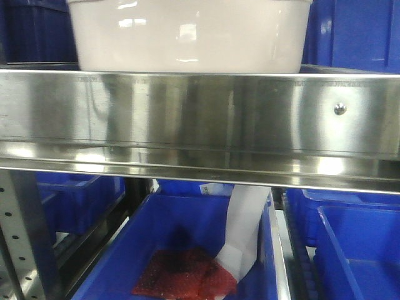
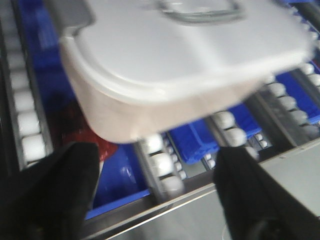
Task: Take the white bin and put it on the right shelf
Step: 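Push the bin onto the roller shelf and open both grippers, then withdraw both grippers away from the bin on the shelf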
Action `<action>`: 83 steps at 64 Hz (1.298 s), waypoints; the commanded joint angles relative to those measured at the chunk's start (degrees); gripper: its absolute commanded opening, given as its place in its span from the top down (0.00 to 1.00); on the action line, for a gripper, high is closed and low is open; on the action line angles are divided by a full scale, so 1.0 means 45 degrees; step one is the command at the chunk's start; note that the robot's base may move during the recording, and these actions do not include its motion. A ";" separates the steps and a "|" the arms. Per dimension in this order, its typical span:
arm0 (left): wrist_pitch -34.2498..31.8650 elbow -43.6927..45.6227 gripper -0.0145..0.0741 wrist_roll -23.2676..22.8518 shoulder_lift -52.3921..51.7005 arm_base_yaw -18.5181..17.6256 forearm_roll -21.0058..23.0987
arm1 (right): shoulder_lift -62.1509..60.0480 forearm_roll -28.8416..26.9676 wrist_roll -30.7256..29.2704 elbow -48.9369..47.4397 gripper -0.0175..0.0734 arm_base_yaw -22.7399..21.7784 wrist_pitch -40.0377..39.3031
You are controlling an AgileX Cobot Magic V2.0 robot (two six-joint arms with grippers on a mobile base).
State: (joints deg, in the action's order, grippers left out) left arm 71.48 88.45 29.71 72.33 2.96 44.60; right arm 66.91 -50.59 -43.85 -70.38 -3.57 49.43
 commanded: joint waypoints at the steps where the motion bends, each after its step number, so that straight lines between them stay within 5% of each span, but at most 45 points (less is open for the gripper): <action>1: 0.1111 0.0394 0.53 -0.0192 -0.1097 -0.0278 0.0649 | -0.1121 -0.0143 0.0185 -0.0388 0.62 0.0011 0.0065; 5: 0.1086 0.0394 0.62 -0.0487 -0.1535 -0.0340 0.0339 | -0.1684 0.0164 0.0371 -0.0361 0.75 0.0011 0.0244; 18: 0.1132 0.0372 0.99 -0.1618 -0.2367 -0.0340 -0.1529 | -0.3253 0.2984 0.3100 -0.0159 0.73 0.0011 0.0171; 28: 0.1132 0.0372 0.97 -0.3439 -0.2739 -0.0340 -0.3052 | -0.4883 0.5579 0.4974 0.1659 0.73 0.0011 -0.0631; 45: 0.0093 -0.1546 0.97 -0.3917 -0.4212 -0.0340 -0.5328 | -0.8320 0.7301 0.6249 0.5426 0.73 0.0011 -0.2312; 64: -0.3625 -0.7679 0.97 -0.3203 -0.8139 -0.0862 -0.5210 | -1.1492 0.7524 0.6277 0.7823 0.73 0.0011 -0.3579; 83: -0.6980 -1.1340 0.98 -0.2409 -1.3465 -0.1452 -0.5131 | -1.2256 0.7432 0.6277 0.8412 0.73 0.0011 -0.3598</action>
State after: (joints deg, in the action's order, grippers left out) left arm 48.16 38.68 18.41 15.15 -3.24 20.01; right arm 11.18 -16.16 -15.56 -31.08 -3.57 38.61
